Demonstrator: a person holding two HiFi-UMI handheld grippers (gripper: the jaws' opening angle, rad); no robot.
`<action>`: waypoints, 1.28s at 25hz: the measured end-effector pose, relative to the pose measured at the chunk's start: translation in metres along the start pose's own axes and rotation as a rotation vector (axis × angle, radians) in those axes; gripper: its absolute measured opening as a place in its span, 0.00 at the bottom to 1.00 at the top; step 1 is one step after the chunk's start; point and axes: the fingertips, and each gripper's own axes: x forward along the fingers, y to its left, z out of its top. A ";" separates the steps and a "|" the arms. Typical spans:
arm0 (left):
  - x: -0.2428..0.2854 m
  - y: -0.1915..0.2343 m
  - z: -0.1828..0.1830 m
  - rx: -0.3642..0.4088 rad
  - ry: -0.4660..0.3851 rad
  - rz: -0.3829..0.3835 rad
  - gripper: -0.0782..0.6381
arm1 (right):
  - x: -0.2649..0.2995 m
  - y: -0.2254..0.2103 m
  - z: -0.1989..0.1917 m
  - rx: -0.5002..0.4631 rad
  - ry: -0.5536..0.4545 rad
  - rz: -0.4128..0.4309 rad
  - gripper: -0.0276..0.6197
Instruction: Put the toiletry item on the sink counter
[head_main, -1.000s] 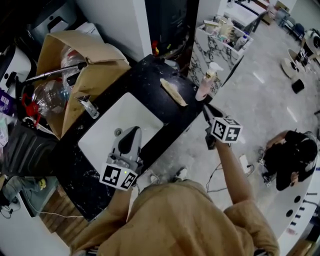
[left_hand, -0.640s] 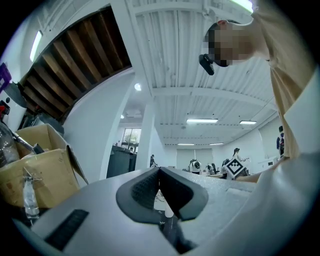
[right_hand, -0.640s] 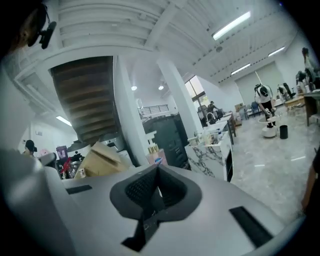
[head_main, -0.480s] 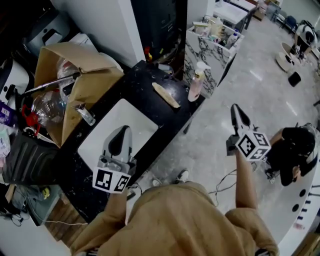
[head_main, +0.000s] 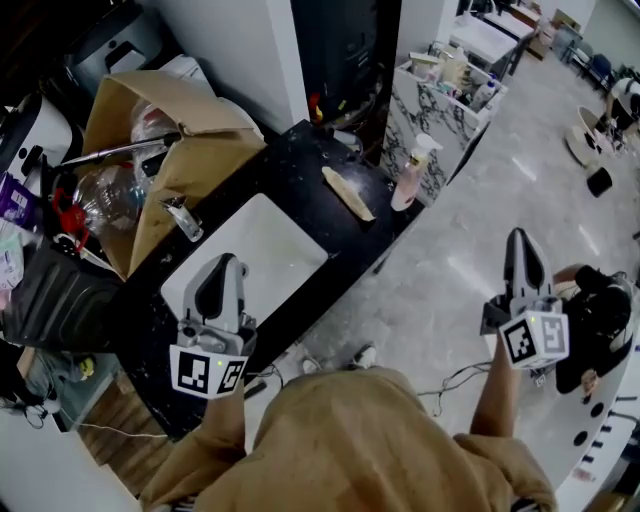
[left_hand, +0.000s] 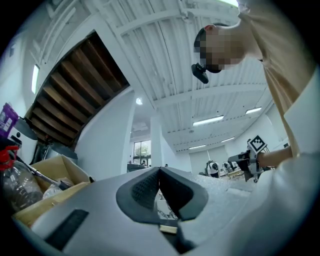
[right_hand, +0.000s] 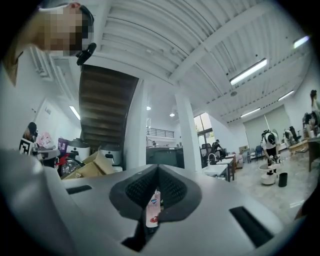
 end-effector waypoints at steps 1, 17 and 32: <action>-0.003 0.003 0.003 0.002 -0.006 0.012 0.11 | -0.004 0.002 0.003 -0.006 -0.012 -0.009 0.05; -0.024 0.032 0.004 0.005 -0.001 0.096 0.11 | -0.008 0.037 -0.020 0.036 -0.030 0.009 0.05; -0.009 0.034 0.000 -0.021 -0.010 0.069 0.11 | 0.014 0.058 -0.017 0.002 -0.005 0.054 0.05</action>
